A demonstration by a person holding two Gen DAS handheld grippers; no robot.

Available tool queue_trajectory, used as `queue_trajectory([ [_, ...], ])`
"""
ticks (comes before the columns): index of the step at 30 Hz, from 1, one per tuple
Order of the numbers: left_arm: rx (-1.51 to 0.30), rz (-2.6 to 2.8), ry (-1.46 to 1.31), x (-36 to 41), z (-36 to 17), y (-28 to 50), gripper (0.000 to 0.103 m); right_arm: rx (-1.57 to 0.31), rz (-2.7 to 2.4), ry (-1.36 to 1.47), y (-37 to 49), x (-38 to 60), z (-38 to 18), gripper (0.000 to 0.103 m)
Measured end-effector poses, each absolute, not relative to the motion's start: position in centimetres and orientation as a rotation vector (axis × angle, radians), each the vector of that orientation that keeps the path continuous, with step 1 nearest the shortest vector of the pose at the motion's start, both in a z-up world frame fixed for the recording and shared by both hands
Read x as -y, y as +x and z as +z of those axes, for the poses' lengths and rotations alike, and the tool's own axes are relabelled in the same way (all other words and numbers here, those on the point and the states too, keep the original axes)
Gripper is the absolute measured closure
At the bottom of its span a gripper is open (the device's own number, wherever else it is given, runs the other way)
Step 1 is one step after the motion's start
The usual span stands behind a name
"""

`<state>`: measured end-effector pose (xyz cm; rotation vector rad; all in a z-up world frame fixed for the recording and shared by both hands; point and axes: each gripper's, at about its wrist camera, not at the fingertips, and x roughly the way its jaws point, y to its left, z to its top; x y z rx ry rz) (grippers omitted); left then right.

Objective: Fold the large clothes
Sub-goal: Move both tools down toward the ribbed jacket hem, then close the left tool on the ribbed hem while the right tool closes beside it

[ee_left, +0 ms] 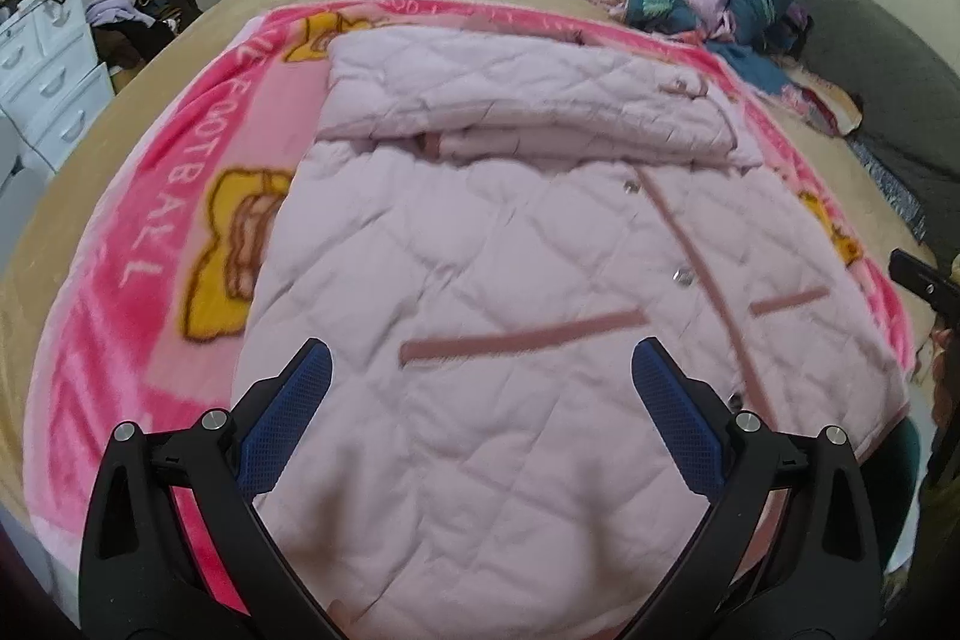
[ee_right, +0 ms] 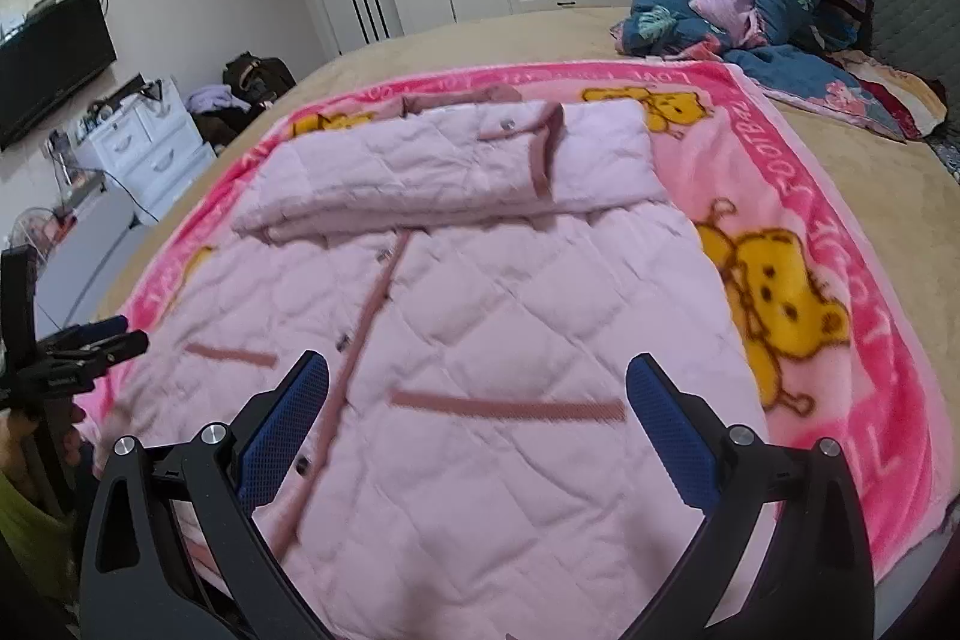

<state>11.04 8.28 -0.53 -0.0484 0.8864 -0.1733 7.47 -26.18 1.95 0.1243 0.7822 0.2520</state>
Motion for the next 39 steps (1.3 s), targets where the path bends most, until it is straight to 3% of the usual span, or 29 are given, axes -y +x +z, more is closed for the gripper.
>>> queue_trajectory([
  [22,-1.017,-0.050,-0.111,-14.6,-6.0,6.2,0.009,-0.827,0.101,0.165,3.2,33.4,-1.6,0.004],
  [39,-1.049,-0.084,-0.198,-13.3,-8.0,4.3,0.009,-0.923,0.080,0.182,1.0,35.9,-3.5,0.004],
])
